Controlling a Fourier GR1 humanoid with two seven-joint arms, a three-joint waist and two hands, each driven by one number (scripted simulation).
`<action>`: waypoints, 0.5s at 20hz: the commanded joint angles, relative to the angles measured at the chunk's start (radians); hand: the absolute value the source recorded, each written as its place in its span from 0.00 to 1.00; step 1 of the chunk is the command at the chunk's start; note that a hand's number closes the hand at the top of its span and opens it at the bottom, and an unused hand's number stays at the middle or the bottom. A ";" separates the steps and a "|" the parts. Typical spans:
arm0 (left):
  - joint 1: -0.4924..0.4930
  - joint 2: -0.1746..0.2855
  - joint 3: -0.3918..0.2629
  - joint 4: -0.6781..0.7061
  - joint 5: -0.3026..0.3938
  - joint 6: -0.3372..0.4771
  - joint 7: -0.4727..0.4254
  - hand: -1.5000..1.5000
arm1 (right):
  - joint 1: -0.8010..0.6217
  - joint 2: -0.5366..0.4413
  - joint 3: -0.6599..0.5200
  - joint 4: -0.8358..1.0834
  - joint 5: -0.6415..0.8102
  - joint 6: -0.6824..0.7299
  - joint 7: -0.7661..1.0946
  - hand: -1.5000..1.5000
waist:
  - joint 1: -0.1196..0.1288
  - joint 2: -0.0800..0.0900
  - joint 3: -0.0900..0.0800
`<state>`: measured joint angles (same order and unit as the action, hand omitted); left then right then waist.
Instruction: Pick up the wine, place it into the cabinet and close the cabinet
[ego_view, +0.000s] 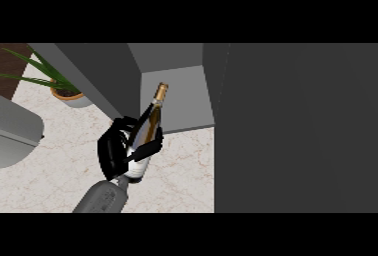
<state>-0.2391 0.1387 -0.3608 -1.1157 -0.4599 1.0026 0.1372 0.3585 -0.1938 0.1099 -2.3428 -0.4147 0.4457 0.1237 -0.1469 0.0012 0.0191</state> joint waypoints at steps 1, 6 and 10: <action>-0.258 -0.056 -0.006 0.168 -0.041 -0.121 0.103 1.00 | 0.004 -0.005 -0.005 0.000 -0.027 0.002 0.008 0.00 | -0.040 0.032 -0.015; -0.280 -0.048 0.004 0.173 -0.108 -0.104 0.146 0.00 | 0.003 -0.006 -0.010 -0.034 -0.049 -0.004 0.013 0.00 | -0.040 0.027 -0.016; -0.276 -0.064 -0.012 0.213 -0.166 -0.106 0.182 0.00 | -0.010 -0.003 0.005 -0.012 -0.029 -0.004 0.016 0.00 | -0.030 0.032 -0.017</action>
<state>-0.2567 0.1160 -0.3909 -1.0718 -0.6006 1.0368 0.2486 0.3488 -0.2009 0.1038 -2.3397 -0.4247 0.4482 0.1266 -0.1458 0.0034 0.0189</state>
